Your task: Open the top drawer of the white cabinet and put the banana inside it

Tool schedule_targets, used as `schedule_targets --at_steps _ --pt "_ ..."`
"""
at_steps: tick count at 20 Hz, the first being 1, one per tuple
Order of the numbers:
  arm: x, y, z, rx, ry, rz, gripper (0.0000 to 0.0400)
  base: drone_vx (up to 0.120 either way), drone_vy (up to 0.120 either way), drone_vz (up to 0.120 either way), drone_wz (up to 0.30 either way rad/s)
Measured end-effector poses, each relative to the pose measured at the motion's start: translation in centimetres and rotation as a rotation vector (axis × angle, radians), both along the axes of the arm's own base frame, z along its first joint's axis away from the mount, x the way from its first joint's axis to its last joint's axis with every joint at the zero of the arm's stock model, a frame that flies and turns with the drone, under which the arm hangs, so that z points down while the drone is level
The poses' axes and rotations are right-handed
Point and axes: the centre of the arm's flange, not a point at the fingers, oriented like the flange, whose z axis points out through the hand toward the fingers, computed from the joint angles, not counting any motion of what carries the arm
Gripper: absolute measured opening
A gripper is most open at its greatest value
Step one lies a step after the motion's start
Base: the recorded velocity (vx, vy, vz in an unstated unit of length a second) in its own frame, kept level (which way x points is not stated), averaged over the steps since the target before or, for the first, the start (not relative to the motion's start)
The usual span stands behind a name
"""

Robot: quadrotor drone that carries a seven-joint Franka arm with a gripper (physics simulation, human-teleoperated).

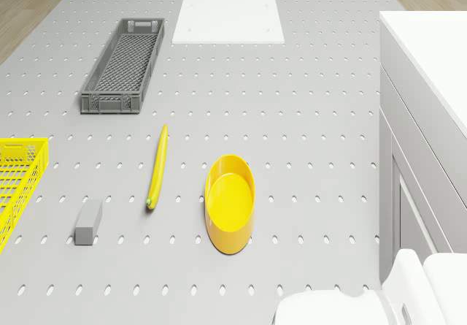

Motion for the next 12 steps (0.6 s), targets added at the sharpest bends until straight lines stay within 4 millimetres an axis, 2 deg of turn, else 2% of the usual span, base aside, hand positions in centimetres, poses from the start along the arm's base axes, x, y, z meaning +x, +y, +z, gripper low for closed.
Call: schedule_targets --at_steps 12 --pt "0.06 1.25 0.42 0.000 0.000 0.000 0.0400 0.000 0.000 0.000 0.000"
